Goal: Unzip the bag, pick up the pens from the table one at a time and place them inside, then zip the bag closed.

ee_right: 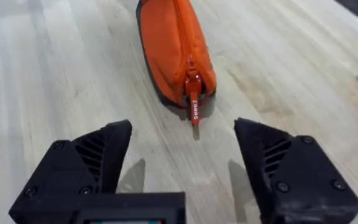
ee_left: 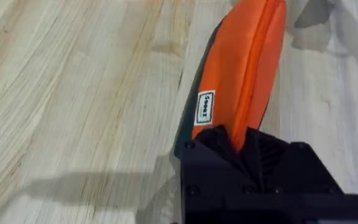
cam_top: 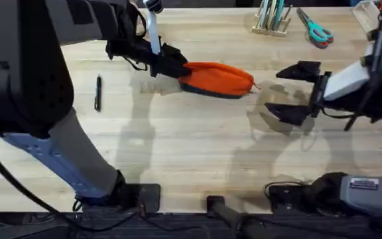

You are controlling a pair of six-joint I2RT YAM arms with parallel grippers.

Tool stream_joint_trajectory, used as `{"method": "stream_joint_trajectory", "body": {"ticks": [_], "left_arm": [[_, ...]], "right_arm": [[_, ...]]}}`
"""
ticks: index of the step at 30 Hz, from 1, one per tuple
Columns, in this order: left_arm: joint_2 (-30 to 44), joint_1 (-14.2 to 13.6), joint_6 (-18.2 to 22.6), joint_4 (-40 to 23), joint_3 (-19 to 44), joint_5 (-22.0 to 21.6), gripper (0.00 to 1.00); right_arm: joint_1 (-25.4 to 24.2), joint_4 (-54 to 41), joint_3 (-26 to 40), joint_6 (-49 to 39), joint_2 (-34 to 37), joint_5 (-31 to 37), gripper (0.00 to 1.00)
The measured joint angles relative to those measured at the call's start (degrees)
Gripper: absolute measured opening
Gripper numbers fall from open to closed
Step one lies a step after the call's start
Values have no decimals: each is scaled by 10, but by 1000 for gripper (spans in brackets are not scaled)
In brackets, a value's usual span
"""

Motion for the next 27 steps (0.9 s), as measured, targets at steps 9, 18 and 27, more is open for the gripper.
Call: {"method": "stream_joint_trajectory", "body": {"ticks": [9, 18, 27], "left_arm": [[0, 0, 0, 0, 0, 0, 41], [0, 0, 0, 0, 0, 0, 41], [0, 0, 0, 0, 0, 0, 41]], "right_arm": [[84, 167, 0, 86, 76, 3, 986], [129, 298, 0, 183, 99, 4, 879], [129, 304, 0, 222, 99, -14, 510]]}}
